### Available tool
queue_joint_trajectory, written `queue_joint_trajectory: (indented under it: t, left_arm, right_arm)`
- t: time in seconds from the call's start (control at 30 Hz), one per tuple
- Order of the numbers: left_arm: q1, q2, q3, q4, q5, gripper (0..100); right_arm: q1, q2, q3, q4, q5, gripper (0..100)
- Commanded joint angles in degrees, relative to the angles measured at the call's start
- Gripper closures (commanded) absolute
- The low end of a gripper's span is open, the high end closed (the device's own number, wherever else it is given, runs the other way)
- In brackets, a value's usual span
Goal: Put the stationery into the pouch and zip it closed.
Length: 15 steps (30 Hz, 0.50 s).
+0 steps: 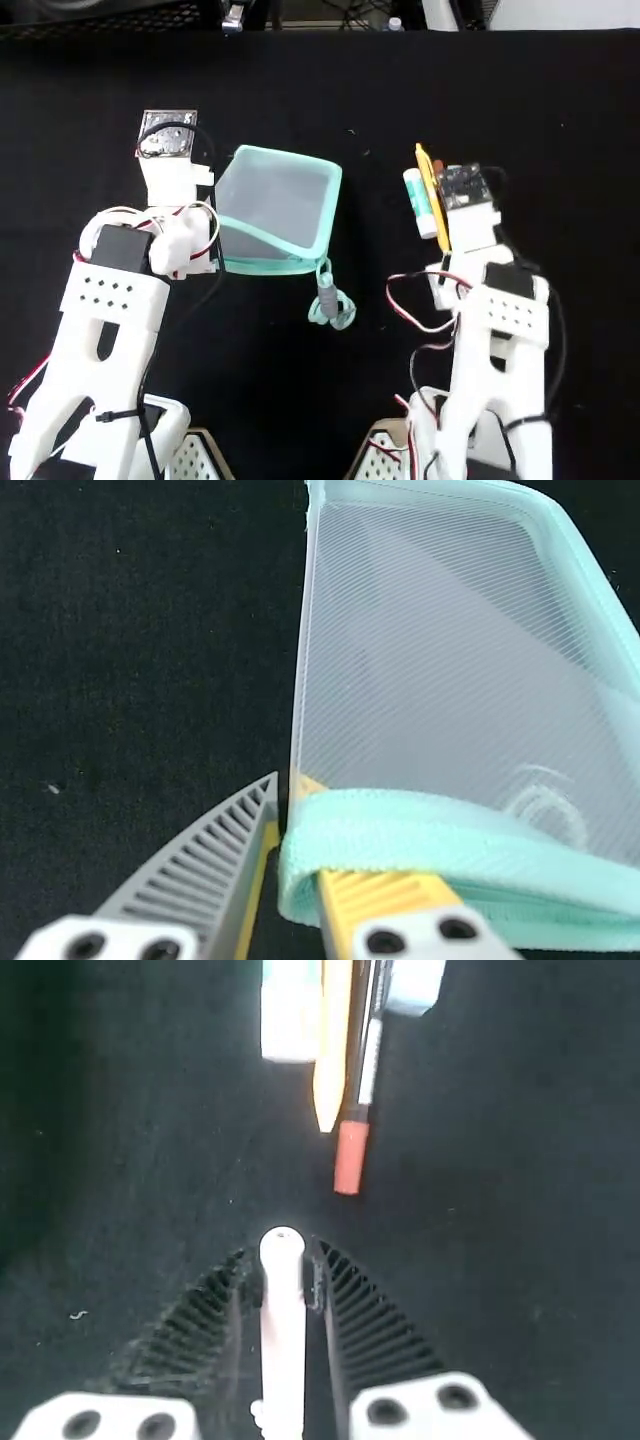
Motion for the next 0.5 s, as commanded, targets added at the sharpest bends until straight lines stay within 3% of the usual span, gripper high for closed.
queue_joint_trajectory:
  t: [0.0, 0.23, 0.4, 0.47]
  left_arm:
    - [-1.0, 0.7, 0.5, -0.4, 0.7, 97]
    - [-1.0, 0.7, 0.5, -0.4, 0.7, 97]
    - [-1.0, 0.7, 0.5, -0.4, 0.7, 97]
    - [-1.0, 0.7, 0.5, -0.4, 0.7, 97]
  right_arm:
    - [1.1, 6.4, -0.9, -3.5, 0.5, 98.6]
    - [1.1, 26.2, -10.5, -3.2, 0.5, 97.5]
    - [0.7, 33.4, -16.9, 3.0, 4.9, 83.8]
    - [1.0, 33.5, -18.7, 4.5, 6.5, 83.2]
